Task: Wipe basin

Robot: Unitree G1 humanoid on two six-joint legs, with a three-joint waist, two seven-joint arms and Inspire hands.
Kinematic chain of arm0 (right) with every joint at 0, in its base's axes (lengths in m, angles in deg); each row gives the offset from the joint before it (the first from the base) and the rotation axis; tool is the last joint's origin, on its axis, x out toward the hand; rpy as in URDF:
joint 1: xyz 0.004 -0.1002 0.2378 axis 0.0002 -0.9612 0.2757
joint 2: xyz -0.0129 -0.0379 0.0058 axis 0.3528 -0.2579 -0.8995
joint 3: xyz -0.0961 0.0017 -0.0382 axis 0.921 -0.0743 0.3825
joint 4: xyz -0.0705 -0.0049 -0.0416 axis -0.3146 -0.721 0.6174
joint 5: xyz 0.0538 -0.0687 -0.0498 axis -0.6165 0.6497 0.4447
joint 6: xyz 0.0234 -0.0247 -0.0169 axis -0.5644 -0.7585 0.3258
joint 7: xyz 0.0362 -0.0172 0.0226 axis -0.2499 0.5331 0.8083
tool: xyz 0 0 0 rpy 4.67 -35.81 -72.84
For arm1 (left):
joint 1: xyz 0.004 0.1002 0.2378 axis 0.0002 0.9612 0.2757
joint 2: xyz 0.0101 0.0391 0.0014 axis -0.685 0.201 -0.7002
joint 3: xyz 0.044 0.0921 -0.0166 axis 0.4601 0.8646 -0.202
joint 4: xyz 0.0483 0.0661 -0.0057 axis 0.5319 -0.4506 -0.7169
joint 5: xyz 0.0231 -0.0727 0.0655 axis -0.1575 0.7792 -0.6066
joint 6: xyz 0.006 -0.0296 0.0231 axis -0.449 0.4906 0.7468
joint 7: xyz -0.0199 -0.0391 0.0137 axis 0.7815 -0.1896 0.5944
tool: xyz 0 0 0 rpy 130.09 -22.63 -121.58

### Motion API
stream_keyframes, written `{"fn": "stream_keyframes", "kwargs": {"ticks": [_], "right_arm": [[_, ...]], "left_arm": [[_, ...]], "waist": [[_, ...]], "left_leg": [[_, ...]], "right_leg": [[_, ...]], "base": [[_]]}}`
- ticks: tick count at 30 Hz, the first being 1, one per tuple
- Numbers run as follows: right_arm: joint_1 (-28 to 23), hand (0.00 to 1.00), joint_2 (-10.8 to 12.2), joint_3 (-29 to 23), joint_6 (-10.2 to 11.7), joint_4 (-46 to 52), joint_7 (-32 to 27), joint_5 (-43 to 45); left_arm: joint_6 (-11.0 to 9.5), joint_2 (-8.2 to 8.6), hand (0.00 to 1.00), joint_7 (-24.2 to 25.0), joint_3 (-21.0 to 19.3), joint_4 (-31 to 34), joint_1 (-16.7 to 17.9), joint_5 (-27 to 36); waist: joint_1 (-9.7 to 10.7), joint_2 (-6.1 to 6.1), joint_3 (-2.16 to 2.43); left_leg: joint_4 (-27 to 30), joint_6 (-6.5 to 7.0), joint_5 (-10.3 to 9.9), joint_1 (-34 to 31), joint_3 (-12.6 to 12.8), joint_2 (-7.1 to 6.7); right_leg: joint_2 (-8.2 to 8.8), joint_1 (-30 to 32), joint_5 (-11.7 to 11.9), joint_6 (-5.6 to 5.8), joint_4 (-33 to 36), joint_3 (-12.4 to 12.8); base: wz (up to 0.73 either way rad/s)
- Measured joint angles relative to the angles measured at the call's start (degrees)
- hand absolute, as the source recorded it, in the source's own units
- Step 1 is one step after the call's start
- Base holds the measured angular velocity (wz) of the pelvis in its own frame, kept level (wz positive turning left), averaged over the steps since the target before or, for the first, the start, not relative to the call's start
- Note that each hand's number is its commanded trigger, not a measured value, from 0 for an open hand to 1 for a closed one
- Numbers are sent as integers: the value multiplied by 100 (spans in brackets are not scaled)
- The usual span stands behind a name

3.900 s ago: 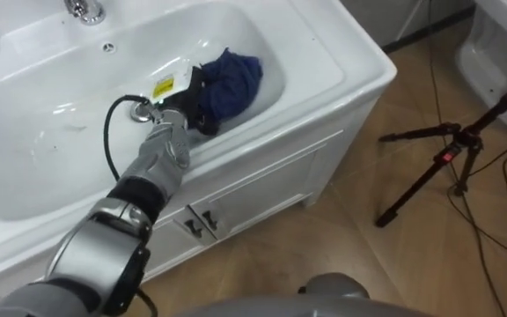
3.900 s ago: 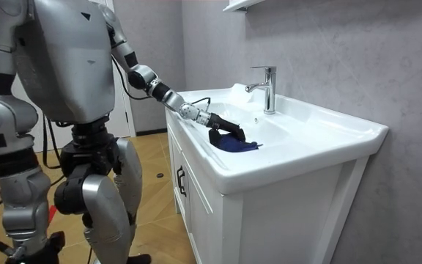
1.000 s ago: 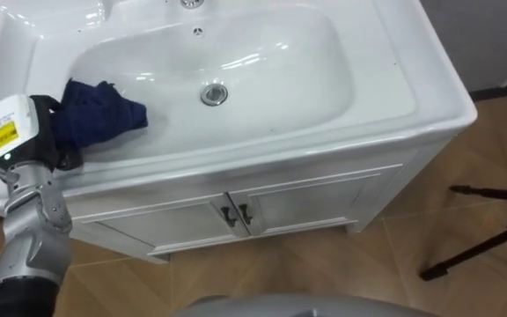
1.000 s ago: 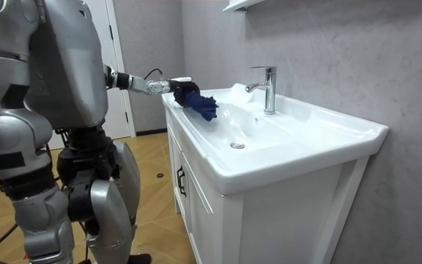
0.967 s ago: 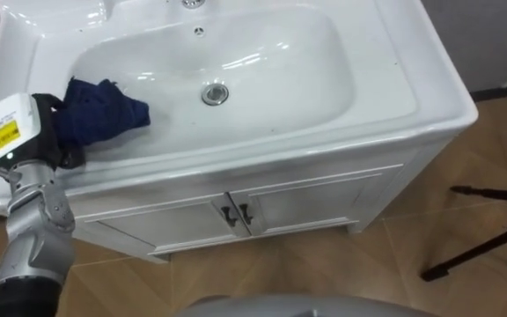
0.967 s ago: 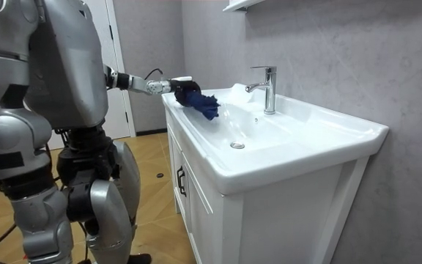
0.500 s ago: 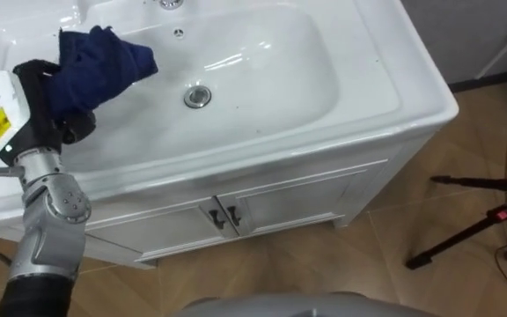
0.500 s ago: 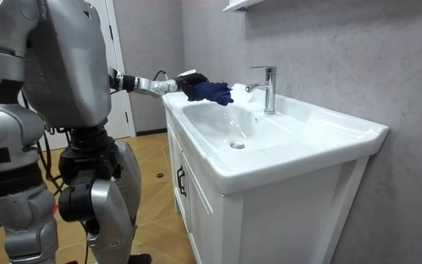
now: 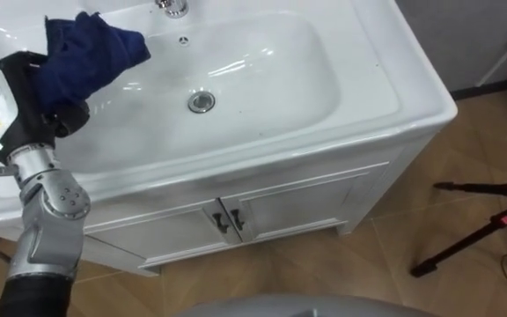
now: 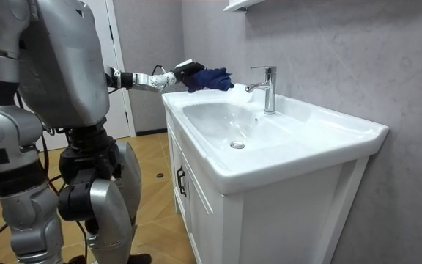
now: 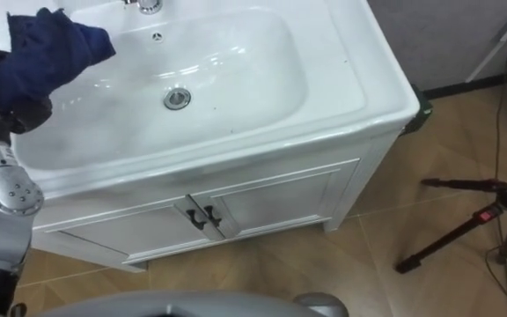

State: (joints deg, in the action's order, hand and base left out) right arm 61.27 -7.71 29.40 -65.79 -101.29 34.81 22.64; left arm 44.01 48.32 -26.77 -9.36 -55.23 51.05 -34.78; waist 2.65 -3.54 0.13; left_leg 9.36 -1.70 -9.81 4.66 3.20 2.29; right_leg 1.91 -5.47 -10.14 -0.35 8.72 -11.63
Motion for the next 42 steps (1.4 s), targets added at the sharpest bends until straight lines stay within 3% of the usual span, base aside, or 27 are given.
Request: {"fn": "stream_keyframes", "kwargs": {"ticks": [6,10,16,25,31,37,42], "right_arm": [[-158,0,7,-203,-74,105,64,148],[-239,0,26,-215,-121,120,116,167],[-234,0,23,-489,-238,129,106,186],[-234,0,16,-655,-228,237,109,200],[-219,0,13,-646,-227,365,120,196],[-257,0,15,-644,-244,374,217,196],[-270,0,15,-644,-296,375,228,190]], "left_arm": [[4,-1,100,-130,-493,-3,12,-31],[27,-2,100,-202,-785,-37,201,-25],[296,-2,100,-131,-893,-190,368,-29],[343,-2,100,51,-1002,-192,742,-64],[368,-1,100,52,-1300,-189,914,-204],[484,-1,100,58,-1344,-190,970,-310],[584,-1,100,58,-1346,-189,971,-310]], "waist": [[-18,-38,-6],[-66,-54,-3],[-172,-75,-4],[-465,-259,-3],[-478,-244,-1],[-604,-162,22],[-639,-196,12]], "left_leg": [[-8,1,-1,103,147,6],[-20,1,-1,105,152,4],[-21,1,-1,95,142,3],[-35,1,-2,68,45,0],[-35,1,-2,51,-26,-8],[-5,1,-2,2,-94,-15],[1,1,-2,0,-97,-16]], "right_leg": [[0,-42,-3,3,4,136],[-5,-41,-3,3,11,195],[-4,-57,-4,5,0,152],[-4,-58,-4,8,0,81],[6,-53,-9,12,-6,-13],[9,-38,-8,13,-4,-39],[9,-37,-8,13,-2,-58]], "base": [[-12],[-8],[4],[5],[9],[2],[1]]}}
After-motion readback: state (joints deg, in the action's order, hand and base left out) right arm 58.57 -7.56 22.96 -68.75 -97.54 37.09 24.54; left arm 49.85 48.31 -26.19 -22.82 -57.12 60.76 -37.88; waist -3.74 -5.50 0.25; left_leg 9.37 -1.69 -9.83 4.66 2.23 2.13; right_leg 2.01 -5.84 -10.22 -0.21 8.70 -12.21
